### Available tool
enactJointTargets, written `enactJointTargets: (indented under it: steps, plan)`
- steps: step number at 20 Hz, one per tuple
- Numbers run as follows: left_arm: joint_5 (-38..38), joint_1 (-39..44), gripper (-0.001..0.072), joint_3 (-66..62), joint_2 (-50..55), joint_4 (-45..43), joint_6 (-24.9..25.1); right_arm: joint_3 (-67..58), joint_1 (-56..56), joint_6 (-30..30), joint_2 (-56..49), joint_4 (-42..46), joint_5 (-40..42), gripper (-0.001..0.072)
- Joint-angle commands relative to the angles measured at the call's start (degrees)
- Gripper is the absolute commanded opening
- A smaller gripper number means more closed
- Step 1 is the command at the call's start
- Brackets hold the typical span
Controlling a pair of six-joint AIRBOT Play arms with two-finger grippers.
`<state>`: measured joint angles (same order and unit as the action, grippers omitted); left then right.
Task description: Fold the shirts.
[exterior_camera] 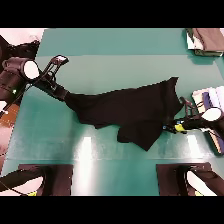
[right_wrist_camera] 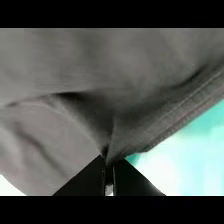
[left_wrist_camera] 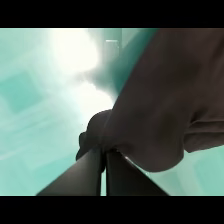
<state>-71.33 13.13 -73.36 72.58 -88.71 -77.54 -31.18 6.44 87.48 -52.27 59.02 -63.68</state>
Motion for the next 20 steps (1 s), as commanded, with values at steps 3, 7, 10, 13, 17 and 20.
enactJointTargets:
  steps: [3, 7, 10, 13, 17, 20]
  plan:
    - [-1.9, -0.1, 0.0022, -7.5, -6.5, -2.5, 0.0, -12.5, 5.4, 0.1, 11.1, -0.7, -4.9, 0.0026]
    - [-3.0, -0.1, 0.0022, -17.1, -14.0, -2.5, 0.0, -28.0, 8.1, 0.1, 15.7, -0.6, -5.5, 0.0026]
    - [-3.3, -0.1, 0.0022, -25.5, -18.8, -2.4, 0.0, -39.7, 9.4, 0.1, 15.4, -0.6, -6.1, 0.0026]
    - [-5.4, -0.1, 0.0021, -33.1, -22.1, -2.3, 0.0, -52.5, 9.4, 0.1, 12.4, -0.6, -9.3, 0.0027]
    - [-13.8, -0.1, 0.0022, -44.8, -23.2, -0.1, -0.6, -69.6, 9.4, 0.1, 7.4, -0.5, -15.2, 0.0027]
    - [-13.8, -0.1, 0.0022, -47.1, -25.6, 6.0, -0.7, -80.1, 9.4, 0.4, 4.6, -0.5, -20.2, 0.0027]
